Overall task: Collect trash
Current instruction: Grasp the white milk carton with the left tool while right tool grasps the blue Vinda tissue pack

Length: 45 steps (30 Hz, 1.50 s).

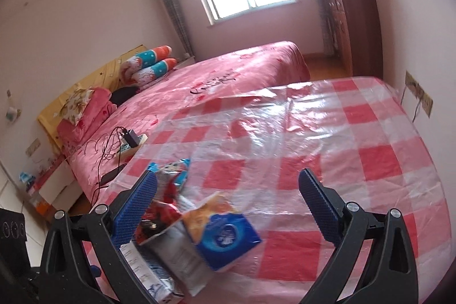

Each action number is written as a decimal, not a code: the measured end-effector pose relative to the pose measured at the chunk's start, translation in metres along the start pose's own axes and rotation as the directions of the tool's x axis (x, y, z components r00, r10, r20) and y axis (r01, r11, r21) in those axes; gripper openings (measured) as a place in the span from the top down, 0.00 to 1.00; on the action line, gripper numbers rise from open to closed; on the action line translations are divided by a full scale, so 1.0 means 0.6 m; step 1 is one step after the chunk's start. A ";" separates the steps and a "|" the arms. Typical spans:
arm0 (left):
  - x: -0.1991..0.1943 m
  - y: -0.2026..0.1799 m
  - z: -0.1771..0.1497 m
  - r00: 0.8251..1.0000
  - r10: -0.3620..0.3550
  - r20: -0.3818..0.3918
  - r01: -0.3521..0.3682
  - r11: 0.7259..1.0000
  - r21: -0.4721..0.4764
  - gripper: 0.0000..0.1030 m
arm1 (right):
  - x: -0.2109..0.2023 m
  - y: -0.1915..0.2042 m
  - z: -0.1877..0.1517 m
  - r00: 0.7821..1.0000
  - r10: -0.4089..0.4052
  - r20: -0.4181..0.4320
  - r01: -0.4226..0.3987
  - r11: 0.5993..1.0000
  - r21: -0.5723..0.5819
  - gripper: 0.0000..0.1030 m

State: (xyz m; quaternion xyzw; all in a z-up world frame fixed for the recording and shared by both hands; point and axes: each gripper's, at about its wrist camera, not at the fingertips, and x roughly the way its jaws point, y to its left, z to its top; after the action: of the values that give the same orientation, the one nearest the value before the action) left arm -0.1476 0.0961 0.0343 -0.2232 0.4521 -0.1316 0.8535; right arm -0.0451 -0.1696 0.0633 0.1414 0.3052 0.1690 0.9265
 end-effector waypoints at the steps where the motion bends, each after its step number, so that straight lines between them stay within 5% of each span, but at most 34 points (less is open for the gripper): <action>1: 0.004 -0.001 0.003 1.000 0.003 -0.001 -0.003 1.000 -0.008 0.18 | 0.003 -0.009 0.001 1.000 0.003 -0.015 -0.003 1.000 0.021 0.05; 8: 0.033 -0.013 0.020 0.999 0.046 -0.021 -0.047 0.998 -0.041 0.18 | 0.019 -0.035 0.000 0.997 0.048 -0.067 -0.043 0.996 0.077 0.05; 14: 0.059 -0.027 0.036 0.988 0.150 -0.035 -0.150 0.989 -0.015 0.17 | 0.033 -0.028 -0.005 0.990 0.090 -0.110 -0.085 0.995 0.049 0.05; 24: 0.088 -0.041 0.067 0.953 0.298 -0.046 -0.297 0.954 0.026 0.16 | 0.061 0.016 -0.031 0.978 0.060 -0.199 -0.082 0.991 -0.107 0.06; 27: 0.100 -0.042 0.074 0.939 0.339 -0.053 -0.337 0.941 0.038 0.16 | 0.069 0.015 -0.036 0.973 0.064 -0.221 -0.089 0.990 -0.107 0.14; 37: 0.112 -0.030 0.075 0.919 0.390 -0.050 -0.388 0.920 0.045 0.17 | 0.080 0.023 -0.049 0.962 0.058 -0.268 -0.099 0.985 -0.143 0.16; 45: 0.105 -0.025 0.072 0.924 0.379 -0.040 -0.377 0.925 0.046 0.23 | 0.084 0.033 -0.055 0.959 0.041 -0.279 -0.094 0.979 -0.179 0.16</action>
State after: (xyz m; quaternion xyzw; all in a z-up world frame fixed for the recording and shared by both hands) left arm -0.0771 0.0675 0.0182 -0.1126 0.5044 0.0218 0.8558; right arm -0.0315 -0.1263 0.0189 0.0376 0.4075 0.2471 0.8783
